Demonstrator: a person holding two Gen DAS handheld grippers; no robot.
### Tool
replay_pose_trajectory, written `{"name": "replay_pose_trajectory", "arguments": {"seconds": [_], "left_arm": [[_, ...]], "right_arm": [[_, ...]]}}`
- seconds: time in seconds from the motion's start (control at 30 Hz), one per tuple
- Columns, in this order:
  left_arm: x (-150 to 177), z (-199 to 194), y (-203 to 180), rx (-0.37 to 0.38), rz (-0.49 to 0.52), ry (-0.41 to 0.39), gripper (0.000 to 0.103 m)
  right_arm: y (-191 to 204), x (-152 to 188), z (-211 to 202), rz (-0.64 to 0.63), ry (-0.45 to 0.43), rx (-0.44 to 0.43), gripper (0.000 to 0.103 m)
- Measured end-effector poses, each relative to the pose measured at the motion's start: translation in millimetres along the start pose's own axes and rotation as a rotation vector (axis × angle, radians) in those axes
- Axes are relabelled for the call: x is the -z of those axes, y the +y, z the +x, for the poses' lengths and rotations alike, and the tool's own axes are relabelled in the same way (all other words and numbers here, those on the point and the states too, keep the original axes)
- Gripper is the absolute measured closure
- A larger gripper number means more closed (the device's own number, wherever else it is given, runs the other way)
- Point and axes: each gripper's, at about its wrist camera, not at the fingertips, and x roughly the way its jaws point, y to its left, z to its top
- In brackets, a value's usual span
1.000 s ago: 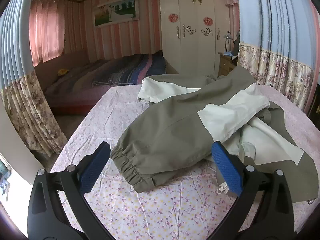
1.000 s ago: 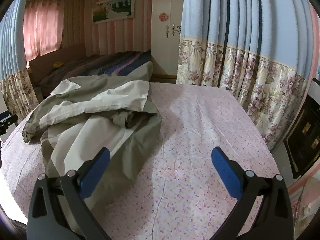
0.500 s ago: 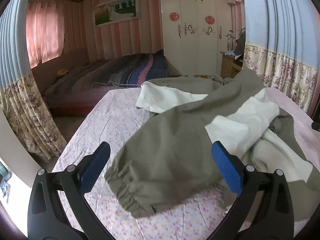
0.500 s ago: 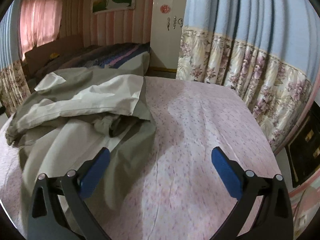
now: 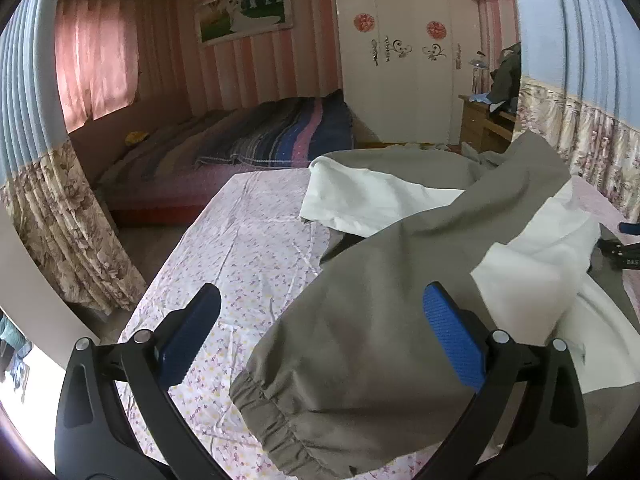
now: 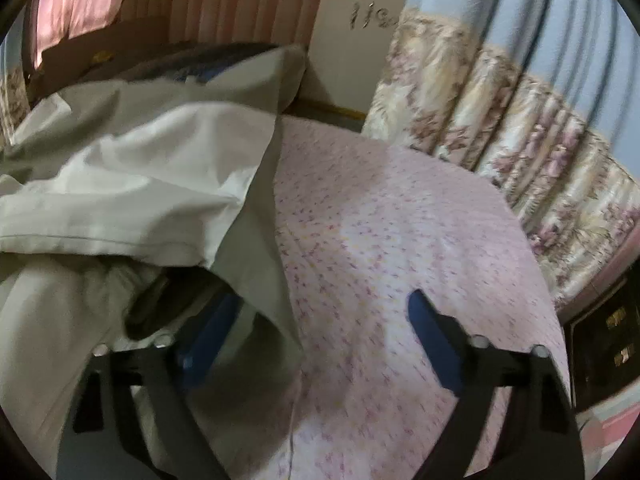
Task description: Fold large clothes
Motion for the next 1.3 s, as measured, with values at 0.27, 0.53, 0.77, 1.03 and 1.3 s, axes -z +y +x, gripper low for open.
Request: {"name": "replay_pose_trajectory", "arguments": {"seconds": [0.27,0.53,0.77,1.03,1.3], "left_arm": [[-2,15,-2,-0.01,0.002,0.022,0.003],[-8,22,-9,-0.003,0.003,0.028,0.003],[-1,31,-13,-0.003,-0.018,0.049,0.003],[19,44,-1,-0.009,-0.047,0.1,0.003],[42,30,8,-0.003,-0.039,0.125,0.003]], "right_arm": [[-8,-18,25,0.036,-0.035,-0.04,0.094],[-68,-52,56,0.081,-0.055,0.067,0.094],[-98,-58,85,0.088,-0.009,0.159,0.034],[-117,7,0,0.203,-0.073,0.081,0.025],[-72,64,-85,0.18,-0.14,-0.068,0.023]]}}
